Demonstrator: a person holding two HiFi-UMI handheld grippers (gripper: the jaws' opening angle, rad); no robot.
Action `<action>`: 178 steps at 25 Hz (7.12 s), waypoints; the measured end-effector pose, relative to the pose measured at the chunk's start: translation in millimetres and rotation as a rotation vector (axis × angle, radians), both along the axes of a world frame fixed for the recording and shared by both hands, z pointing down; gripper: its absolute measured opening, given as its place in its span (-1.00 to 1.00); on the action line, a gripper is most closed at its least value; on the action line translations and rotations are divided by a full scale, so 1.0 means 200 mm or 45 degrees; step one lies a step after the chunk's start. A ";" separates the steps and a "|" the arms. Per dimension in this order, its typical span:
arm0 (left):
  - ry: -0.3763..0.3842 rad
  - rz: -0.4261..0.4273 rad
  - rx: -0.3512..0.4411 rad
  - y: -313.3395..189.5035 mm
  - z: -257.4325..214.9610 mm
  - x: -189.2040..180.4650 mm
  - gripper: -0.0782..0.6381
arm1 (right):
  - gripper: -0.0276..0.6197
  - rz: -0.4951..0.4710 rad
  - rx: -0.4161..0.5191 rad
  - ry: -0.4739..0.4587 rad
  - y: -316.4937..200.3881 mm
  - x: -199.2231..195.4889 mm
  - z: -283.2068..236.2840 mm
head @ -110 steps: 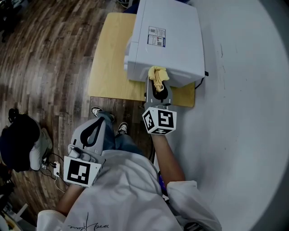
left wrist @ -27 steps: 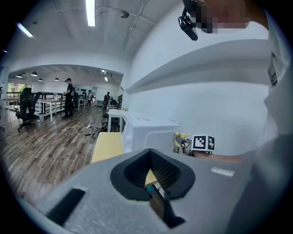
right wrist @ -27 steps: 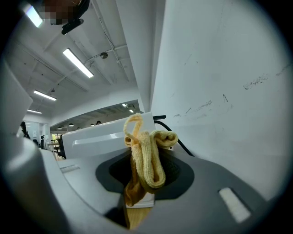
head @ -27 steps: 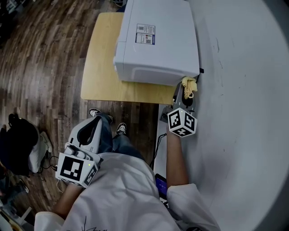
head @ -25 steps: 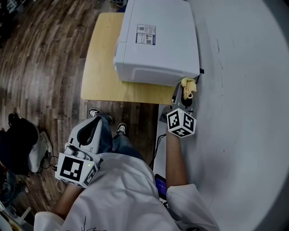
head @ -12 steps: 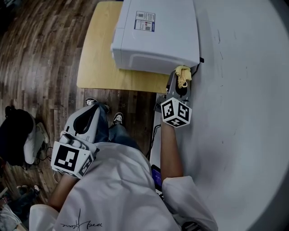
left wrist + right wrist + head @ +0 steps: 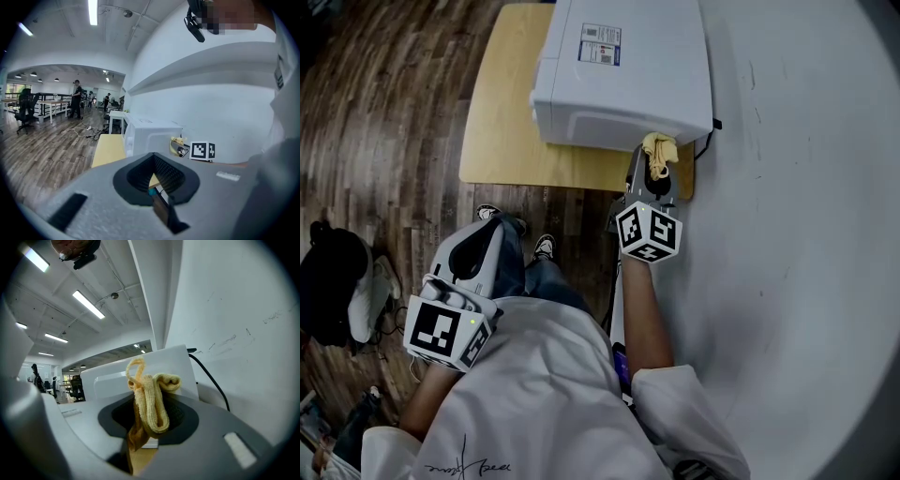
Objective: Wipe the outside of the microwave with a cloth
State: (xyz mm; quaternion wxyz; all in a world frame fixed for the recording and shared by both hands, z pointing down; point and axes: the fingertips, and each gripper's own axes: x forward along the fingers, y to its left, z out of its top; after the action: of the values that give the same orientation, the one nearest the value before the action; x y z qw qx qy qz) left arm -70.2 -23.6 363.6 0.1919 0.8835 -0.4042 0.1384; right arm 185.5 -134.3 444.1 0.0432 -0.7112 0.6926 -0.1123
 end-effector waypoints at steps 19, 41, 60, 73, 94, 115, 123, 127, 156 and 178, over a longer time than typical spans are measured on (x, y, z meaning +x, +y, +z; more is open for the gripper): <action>0.030 -0.017 -0.009 0.01 0.00 -0.08 -0.81 | -0.55 -0.180 -0.039 0.024 -0.07 -0.43 0.05; -0.024 -0.084 0.019 0.00 -0.02 -0.26 -0.81 | -0.55 -0.411 -0.076 0.026 -0.15 -0.94 0.11; 0.016 -0.082 0.004 0.02 -0.03 -0.21 -0.80 | -0.55 -0.621 -0.067 -0.060 -0.02 -1.18 0.04; 0.037 -0.016 0.002 0.03 -0.03 -0.06 -0.80 | -0.55 -0.433 -0.091 -0.056 0.06 -0.78 0.07; 0.013 -0.006 -0.011 -0.04 -0.02 0.00 -0.81 | -0.55 0.084 -0.145 0.036 0.07 0.16 0.17; -0.011 0.002 -0.026 -0.04 0.00 0.02 -0.81 | -0.55 0.166 -0.175 0.048 0.02 0.28 0.33; -0.007 0.011 -0.039 -0.04 0.01 0.02 -0.81 | -0.55 0.136 -0.178 0.040 0.02 0.20 0.34; -0.006 0.021 -0.041 -0.05 0.02 0.02 -0.81 | -0.55 0.115 -0.180 0.038 0.02 0.15 0.34; -0.005 -0.057 -0.051 -0.06 0.03 -0.13 -0.81 | -0.55 -0.277 -0.209 -0.005 -0.10 -0.66 0.41; 0.007 -0.099 -0.054 -0.11 0.04 -0.21 -0.81 | -0.55 -0.594 -0.211 -0.010 -0.07 -1.13 0.38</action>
State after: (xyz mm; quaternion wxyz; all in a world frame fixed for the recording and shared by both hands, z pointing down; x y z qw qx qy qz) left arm -111.7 -45.6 370.8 0.2170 0.8633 -0.4346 0.1370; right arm -41.3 -148.6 520.3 -0.0396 -0.5328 0.8263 -0.1783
